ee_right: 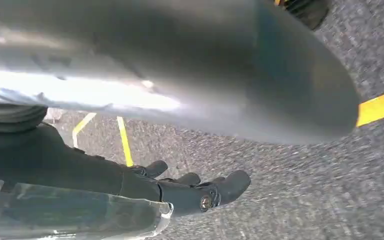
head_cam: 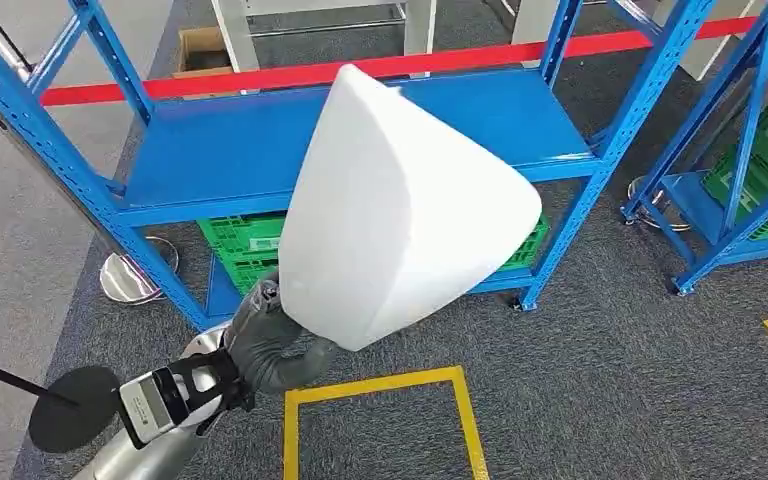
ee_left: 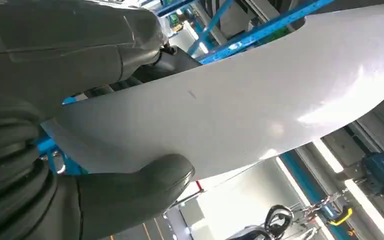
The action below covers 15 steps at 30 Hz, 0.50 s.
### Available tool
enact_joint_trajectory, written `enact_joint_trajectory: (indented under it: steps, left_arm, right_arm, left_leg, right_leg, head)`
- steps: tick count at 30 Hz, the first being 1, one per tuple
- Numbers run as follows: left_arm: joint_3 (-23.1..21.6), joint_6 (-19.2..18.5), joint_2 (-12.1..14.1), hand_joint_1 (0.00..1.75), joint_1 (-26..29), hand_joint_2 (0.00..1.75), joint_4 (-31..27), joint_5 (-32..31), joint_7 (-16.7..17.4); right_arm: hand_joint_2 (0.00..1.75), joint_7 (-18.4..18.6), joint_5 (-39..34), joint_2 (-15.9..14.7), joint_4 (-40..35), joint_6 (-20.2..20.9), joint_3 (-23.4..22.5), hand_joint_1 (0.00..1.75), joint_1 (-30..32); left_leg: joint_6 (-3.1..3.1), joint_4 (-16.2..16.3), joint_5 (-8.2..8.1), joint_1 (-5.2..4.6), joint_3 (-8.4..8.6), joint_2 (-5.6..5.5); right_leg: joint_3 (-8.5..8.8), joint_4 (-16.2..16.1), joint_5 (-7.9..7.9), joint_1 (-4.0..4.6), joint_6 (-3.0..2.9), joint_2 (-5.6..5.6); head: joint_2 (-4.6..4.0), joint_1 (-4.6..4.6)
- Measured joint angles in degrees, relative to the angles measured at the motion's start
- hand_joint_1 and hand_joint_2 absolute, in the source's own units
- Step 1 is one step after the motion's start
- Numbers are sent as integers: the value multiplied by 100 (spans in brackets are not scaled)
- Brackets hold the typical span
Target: Take the parts from the cabinet and place them on the table.
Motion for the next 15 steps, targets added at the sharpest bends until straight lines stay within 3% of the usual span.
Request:
enact_joint_trajectory:
  steps: [2, 3, 4, 5, 6, 7, 8, 9, 10, 13, 14, 15]
  left_arm:
    - [-9, 22, 0, 175, -31, 175, 116, 9, 0]
    - [-17, 24, 0, 175, -32, 175, 168, 9, 0]
    - [-26, 24, 0, 175, -28, 175, 201, 9, 0]
    - [-48, 24, 0, 175, -27, 175, 249, 7, 0]
    - [-61, 24, 0, 175, -27, 175, 271, 4, 0]
    - [-74, 17, 0, 175, -24, 175, 291, -15, 0]
    - [-92, 13, 0, 175, -17, 175, 295, -24, 0]
    - [-103, 4, 0, 175, -12, 175, 295, -37, 0]
    - [-120, -2, -4, 175, -1, 175, 302, -77, 0]
    - [-164, -20, -9, 175, 14, 175, 341, -116, 0]
    - [-170, -26, -24, 175, 9, 175, 345, -114, 0]
    - [-177, -28, -42, 175, 1, 175, 358, -111, 0]
  right_arm:
    - [0, -9, -77, -15, -2, -13, -59, 0, -8]
    - [0, -13, -92, -18, -2, -17, -90, 0, -10]
    - [0, -15, -109, -15, -2, -22, -116, 0, -7]
    - [0, -22, -136, -13, -2, -37, -142, 0, 1]
    - [0, -33, -162, -11, -2, -57, -164, 0, 2]
    - [0, -50, -195, -9, -2, -83, -192, 0, 4]
    - [0, -68, -227, 0, -2, -105, -223, 0, 0]
    - [0, -89, -262, 13, -2, -135, -260, 0, -2]
    - [0, -105, -282, 42, -4, -164, -289, 0, -13]
    - [0, -116, -385, 52, -9, -210, -371, 0, -8]
    - [0, -114, -435, 66, -9, -232, -420, 0, -4]
    - [0, -107, -477, 76, -7, -254, -459, 0, 3]
  left_leg:
    - [-72, 739, -574, 53, -259, -44]
    - [-95, 1141, -780, 75, -390, -44]
    - [-116, 1460, -883, 97, -474, -44]
    - [-122, 1486, -811, 114, -430, -44]
    - [-118, 1266, -645, 125, -262, -48]
    - [-110, 806, -413, 134, 34, -74]
    - [-93, 275, -209, 141, 360, -169]
    - [-54, -181, -203, 146, 616, -412]
    - [-47, -286, -235, 150, 695, -550]
    - [-5, -272, -229, 89, 654, -370]
    - [71, -367, -170, 152, 674, -280]
    - [107, -376, -151, 138, 683, -201]
  right_leg:
    - [-92, 3, 82, -4, -32, 24]
    - [-140, 4, 116, -5, -31, 47]
    - [-188, 7, 155, -6, -20, 77]
    - [-228, 10, 183, -11, -1, 121]
    - [-238, 14, 210, -16, 17, 156]
    - [-257, 14, 233, -23, 39, 204]
    - [-266, 14, 251, -29, 60, 252]
    - [-283, 13, 268, -53, 85, 295]
    - [-331, 16, 301, -34, 137, 323]
    - [-388, -28, 389, -94, 267, 488]
    - [-394, -13, 382, -96, 295, 526]
    - [-485, 104, 294, -61, 288, 296]
  head:
    - [0, -44]
    - [0, -39]
    - [0, -46]
    - [0, -42]
    - [0, -44]
    - [0, -44]
    - [0, -46]
    - [0, -44]
    - [0, -13]
    - [0, -48]
    - [0, -50]
    - [0, -42]
